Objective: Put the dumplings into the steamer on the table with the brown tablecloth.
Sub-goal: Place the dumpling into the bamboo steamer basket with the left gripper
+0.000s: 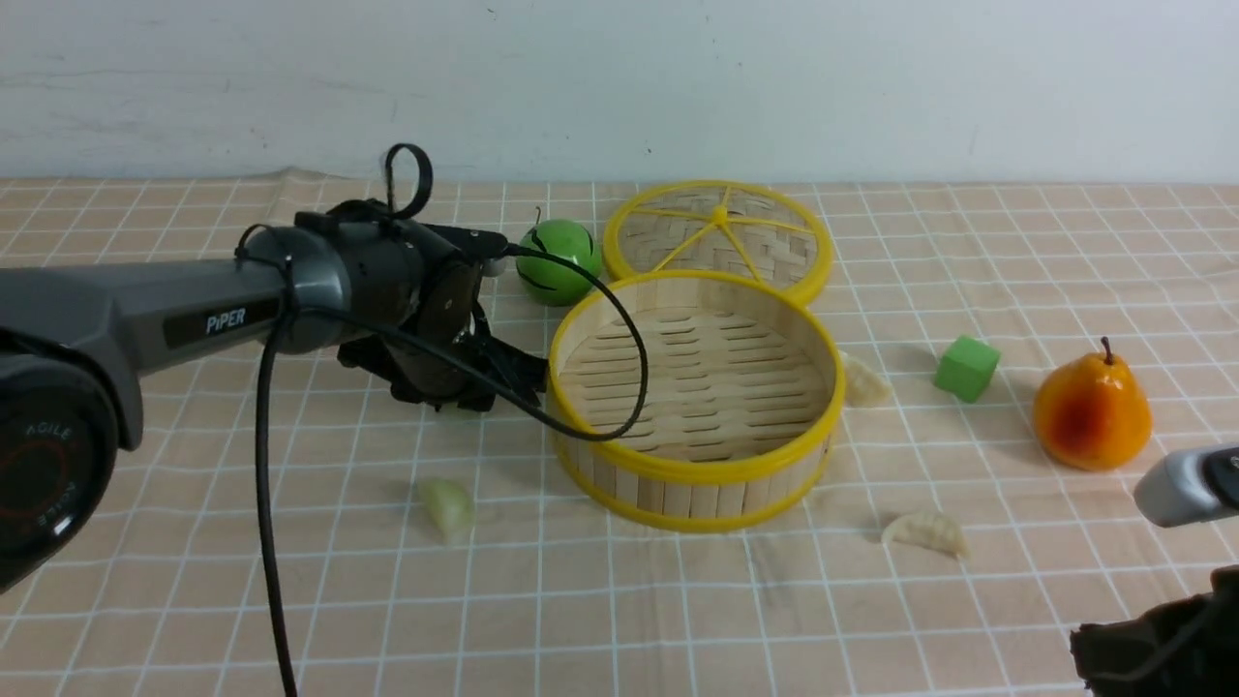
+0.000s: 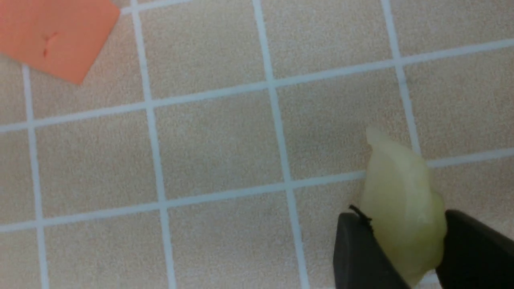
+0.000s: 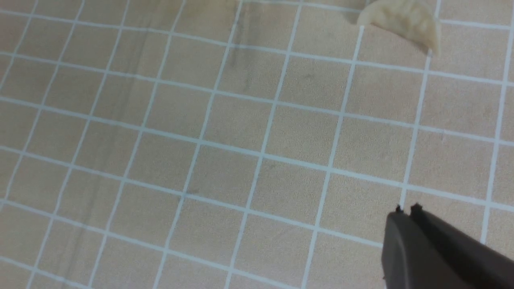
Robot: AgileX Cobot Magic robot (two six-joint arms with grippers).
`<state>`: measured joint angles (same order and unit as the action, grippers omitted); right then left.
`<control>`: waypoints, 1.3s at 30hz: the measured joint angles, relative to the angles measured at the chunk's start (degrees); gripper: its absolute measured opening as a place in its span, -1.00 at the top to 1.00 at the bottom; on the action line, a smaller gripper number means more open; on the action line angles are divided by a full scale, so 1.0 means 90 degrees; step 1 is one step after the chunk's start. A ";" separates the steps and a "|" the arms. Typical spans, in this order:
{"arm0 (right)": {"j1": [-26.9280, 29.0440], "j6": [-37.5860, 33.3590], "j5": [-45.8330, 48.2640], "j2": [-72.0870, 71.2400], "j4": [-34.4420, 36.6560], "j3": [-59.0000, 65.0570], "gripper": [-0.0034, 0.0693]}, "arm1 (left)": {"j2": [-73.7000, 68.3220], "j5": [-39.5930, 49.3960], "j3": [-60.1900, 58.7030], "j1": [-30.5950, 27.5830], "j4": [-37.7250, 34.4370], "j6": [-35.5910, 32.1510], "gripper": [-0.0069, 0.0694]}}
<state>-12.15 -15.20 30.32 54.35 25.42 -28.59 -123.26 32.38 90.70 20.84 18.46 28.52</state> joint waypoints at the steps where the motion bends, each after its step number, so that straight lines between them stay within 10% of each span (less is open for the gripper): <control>1: 0.0000 0.0000 0.0000 0.0000 0.0016 0.0000 0.90 | 0.0032 0.0138 0.0057 0.0000 0.0000 0.0044 0.19; 24: 0.0000 0.0000 -0.0101 0.0000 0.0119 0.0000 0.87 | -0.0232 -0.0971 0.0711 0.1069 -0.1143 -0.0272 0.19; 29: 0.0000 0.0000 -0.0108 0.0000 0.0119 0.0000 0.85 | -0.0217 -0.1375 0.0723 0.1069 -0.1065 -0.0185 -0.24; 39: 0.0000 -0.0007 -0.0127 0.0000 0.0119 0.0000 0.84 | 0.1461 0.1594 0.0773 0.1069 -0.0300 -0.0218 -0.54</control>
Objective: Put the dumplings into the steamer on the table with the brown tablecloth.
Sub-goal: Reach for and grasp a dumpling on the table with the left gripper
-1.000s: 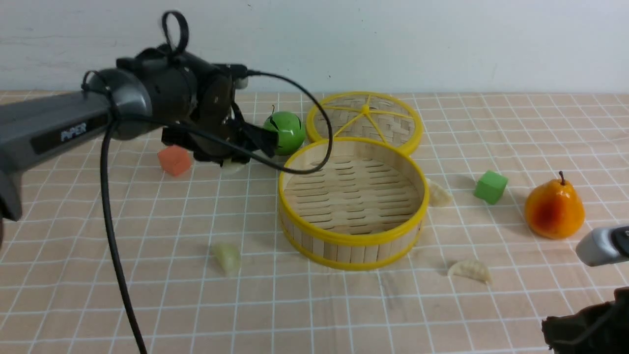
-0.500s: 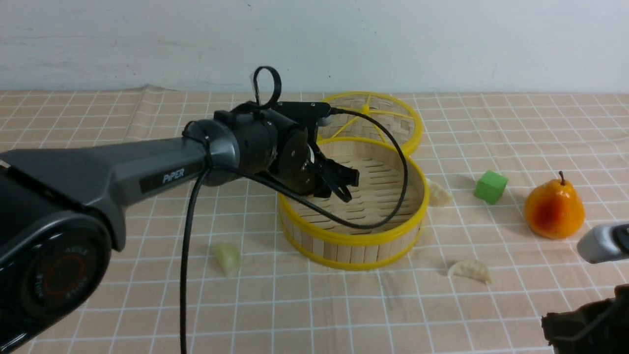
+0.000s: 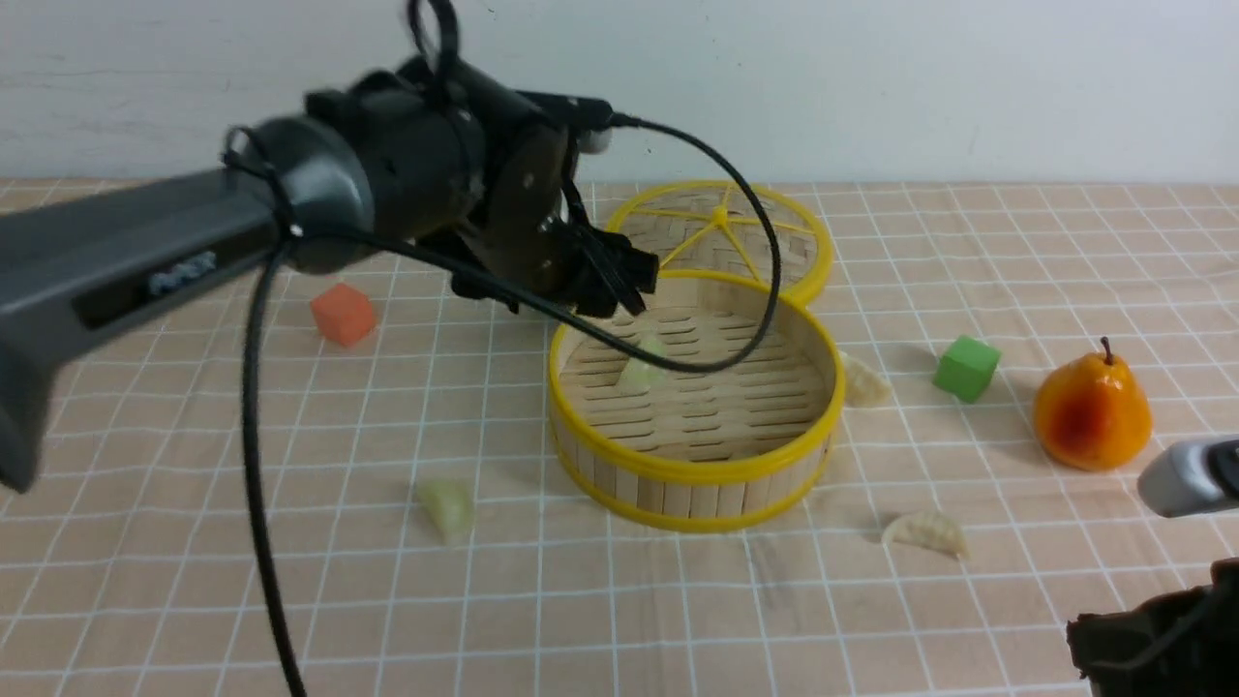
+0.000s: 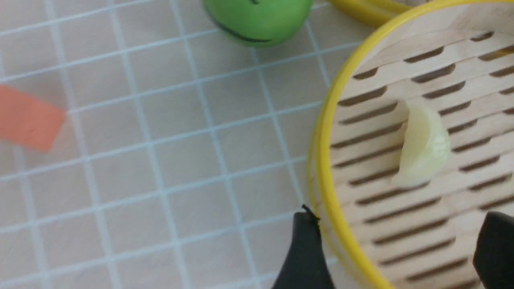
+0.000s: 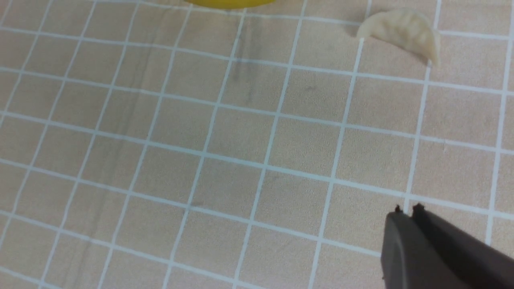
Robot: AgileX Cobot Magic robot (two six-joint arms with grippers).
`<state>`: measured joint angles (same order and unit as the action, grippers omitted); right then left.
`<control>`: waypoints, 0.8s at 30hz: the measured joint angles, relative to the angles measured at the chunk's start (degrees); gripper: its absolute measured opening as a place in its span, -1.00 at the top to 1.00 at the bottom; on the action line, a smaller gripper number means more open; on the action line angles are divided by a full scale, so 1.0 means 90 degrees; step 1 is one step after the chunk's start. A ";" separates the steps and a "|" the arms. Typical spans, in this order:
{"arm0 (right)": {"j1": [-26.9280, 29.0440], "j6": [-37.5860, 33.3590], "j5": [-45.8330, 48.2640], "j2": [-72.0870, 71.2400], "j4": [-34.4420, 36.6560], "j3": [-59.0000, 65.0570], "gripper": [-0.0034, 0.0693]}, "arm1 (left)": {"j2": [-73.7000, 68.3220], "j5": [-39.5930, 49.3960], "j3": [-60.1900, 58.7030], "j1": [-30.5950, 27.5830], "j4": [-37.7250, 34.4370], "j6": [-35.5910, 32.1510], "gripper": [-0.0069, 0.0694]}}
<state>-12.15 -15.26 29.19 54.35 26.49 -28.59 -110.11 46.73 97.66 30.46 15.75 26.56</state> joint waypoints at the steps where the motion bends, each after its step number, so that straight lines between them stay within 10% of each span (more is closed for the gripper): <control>1: 0.0000 0.0000 0.0000 0.0000 0.0000 0.0000 0.84 | 0.0081 0.0158 -0.0016 0.0000 0.0000 -0.0012 -0.54; 7: 0.0000 0.0000 -0.0022 0.0000 -0.0010 0.0000 0.83 | 0.0647 0.1429 -0.1233 0.0000 -0.0047 -0.0046 -0.54; 24: 0.0000 0.0000 -0.0022 0.0000 -0.0021 0.0000 0.79 | -0.0290 -0.1118 -0.2908 0.0000 0.1713 0.3209 -0.45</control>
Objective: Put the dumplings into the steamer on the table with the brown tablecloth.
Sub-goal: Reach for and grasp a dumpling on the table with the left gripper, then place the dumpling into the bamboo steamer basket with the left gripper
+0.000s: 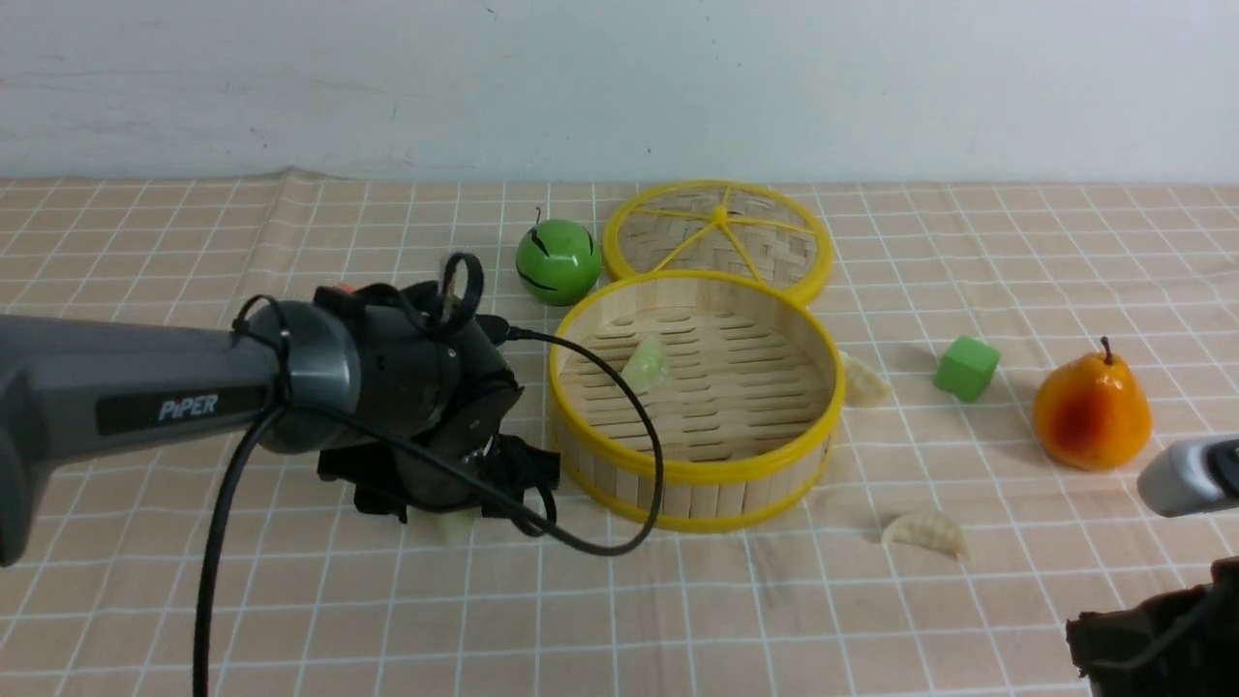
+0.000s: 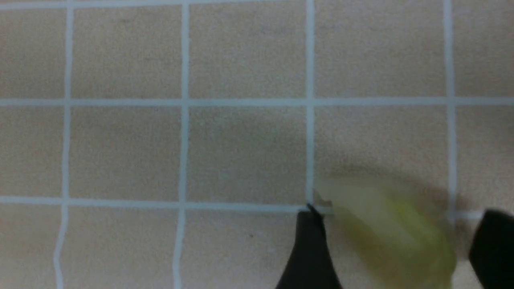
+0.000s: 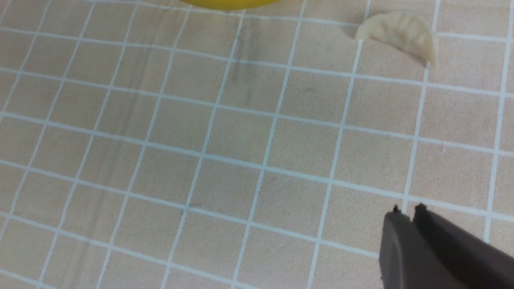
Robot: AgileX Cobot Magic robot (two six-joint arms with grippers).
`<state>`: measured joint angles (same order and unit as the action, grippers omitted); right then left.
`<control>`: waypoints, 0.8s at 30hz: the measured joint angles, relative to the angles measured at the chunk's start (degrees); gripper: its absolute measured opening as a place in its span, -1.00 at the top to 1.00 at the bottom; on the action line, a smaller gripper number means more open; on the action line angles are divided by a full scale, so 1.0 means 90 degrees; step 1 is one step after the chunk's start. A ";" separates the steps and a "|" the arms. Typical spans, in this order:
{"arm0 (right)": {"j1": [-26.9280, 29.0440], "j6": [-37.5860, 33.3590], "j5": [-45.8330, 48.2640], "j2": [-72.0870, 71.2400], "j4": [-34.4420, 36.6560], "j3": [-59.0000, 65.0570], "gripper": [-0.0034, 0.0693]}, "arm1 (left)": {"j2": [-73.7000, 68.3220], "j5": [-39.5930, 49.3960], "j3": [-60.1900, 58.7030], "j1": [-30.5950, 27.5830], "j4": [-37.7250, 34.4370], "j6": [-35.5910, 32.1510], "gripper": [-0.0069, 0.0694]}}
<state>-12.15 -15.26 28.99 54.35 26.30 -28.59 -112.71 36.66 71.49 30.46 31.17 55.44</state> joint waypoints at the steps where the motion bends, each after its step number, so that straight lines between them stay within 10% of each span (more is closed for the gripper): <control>1: 0.0000 0.0000 0.0000 0.0000 0.0000 0.0000 0.78 | 0.0001 -0.0007 -0.0002 0.0000 0.0034 0.0000 -0.42; 7: 0.0000 0.0000 0.0000 0.0000 0.0000 0.0000 0.77 | 0.0016 0.0326 0.0161 0.0000 0.0205 -0.0456 0.23; 13: 0.0000 0.0000 0.0000 0.0000 -0.0006 0.0000 0.75 | 0.0528 0.0665 0.0601 0.0000 -0.0303 -0.1160 0.22; 24: 0.0000 0.0000 -0.0069 0.0000 -0.0006 0.0000 0.73 | 0.0346 -0.0900 0.1765 0.0007 -0.4537 -0.4542 0.22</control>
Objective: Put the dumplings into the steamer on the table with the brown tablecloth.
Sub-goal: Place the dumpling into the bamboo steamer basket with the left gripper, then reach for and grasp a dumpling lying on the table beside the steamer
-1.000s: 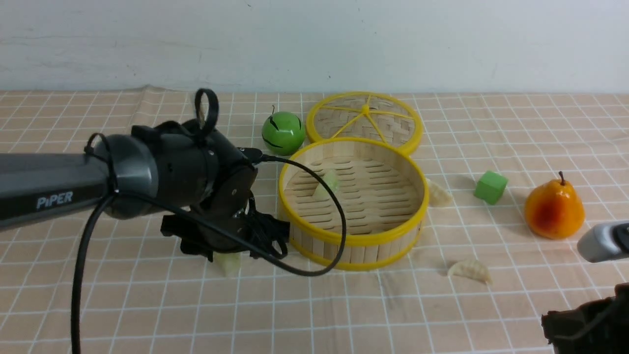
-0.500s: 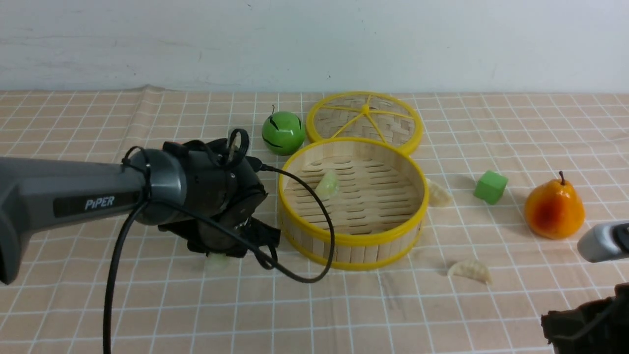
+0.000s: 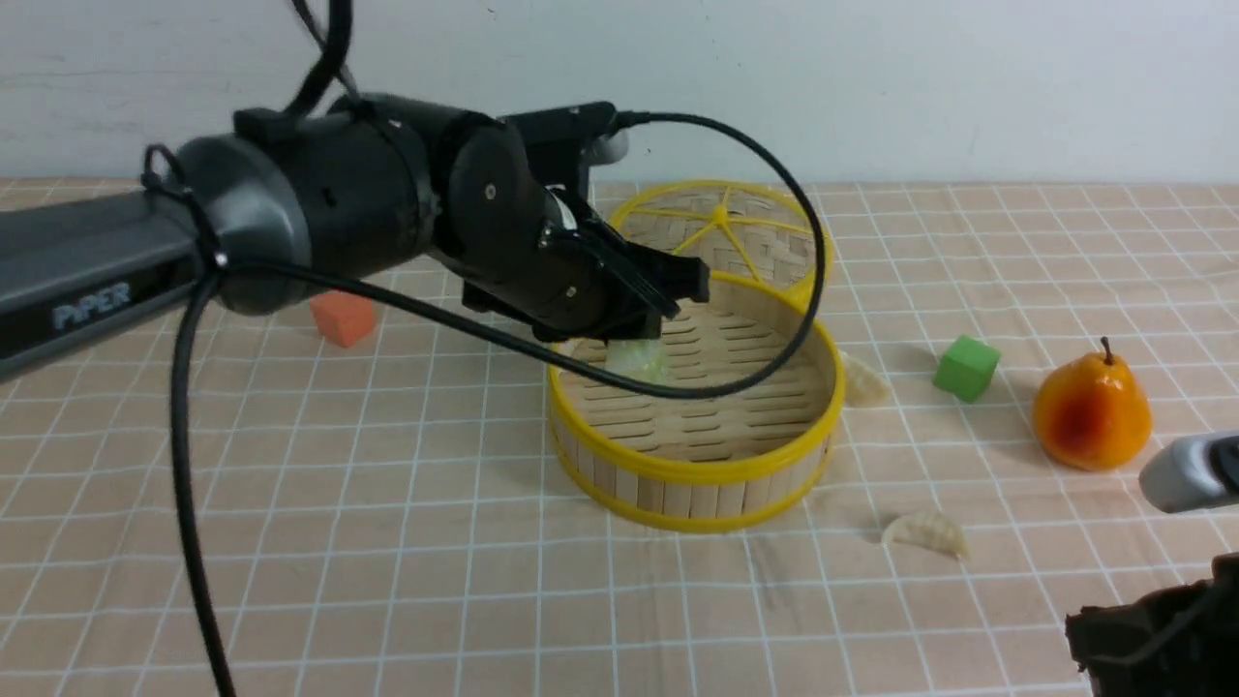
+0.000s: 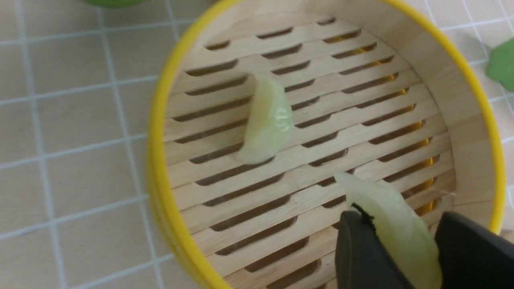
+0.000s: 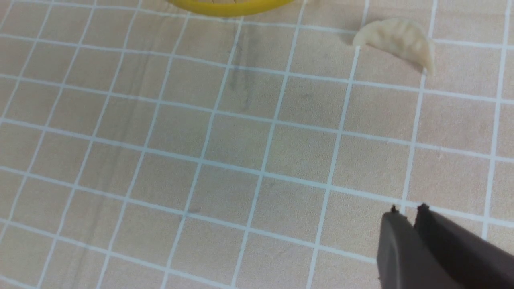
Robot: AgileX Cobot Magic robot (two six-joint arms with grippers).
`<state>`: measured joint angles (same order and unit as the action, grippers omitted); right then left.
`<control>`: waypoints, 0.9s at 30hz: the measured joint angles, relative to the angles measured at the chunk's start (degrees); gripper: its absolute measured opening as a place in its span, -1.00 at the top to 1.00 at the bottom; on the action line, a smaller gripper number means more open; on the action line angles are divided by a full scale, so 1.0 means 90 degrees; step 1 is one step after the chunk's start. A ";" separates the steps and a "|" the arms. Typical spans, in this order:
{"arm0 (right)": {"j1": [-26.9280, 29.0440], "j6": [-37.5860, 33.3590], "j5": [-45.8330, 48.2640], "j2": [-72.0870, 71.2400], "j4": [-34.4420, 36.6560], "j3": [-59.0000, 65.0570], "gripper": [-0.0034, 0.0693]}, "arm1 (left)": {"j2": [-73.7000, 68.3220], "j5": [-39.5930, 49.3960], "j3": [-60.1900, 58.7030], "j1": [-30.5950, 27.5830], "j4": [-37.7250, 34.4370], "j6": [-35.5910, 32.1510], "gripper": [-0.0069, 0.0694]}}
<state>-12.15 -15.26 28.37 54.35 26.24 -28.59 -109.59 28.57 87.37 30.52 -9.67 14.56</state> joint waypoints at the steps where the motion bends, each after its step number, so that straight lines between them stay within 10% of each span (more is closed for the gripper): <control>1: 0.0000 0.0000 0.0000 0.0000 0.0000 0.0000 0.73 | -0.0200 -0.0037 0.0000 0.0000 -0.0200 -0.0163 0.22; 8: 0.0000 0.0000 -0.0023 0.0000 0.0000 0.0000 0.72 | -0.0917 -0.0132 -0.0006 0.0005 -0.0389 -0.0468 0.21; 19: 0.0000 0.0000 -0.0038 0.0000 0.0000 0.0000 0.69 | -0.0576 0.0502 0.0391 0.0005 -0.0294 -0.0467 -0.35; 27: 0.0000 -0.0021 0.1269 0.0598 -0.0023 -0.1554 0.65 | 0.1593 0.2239 0.1142 0.0005 0.0872 -0.0438 0.34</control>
<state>-12.15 -15.45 39.78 59.74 26.03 -42.57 -95.26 48.71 97.65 30.56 -1.82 10.62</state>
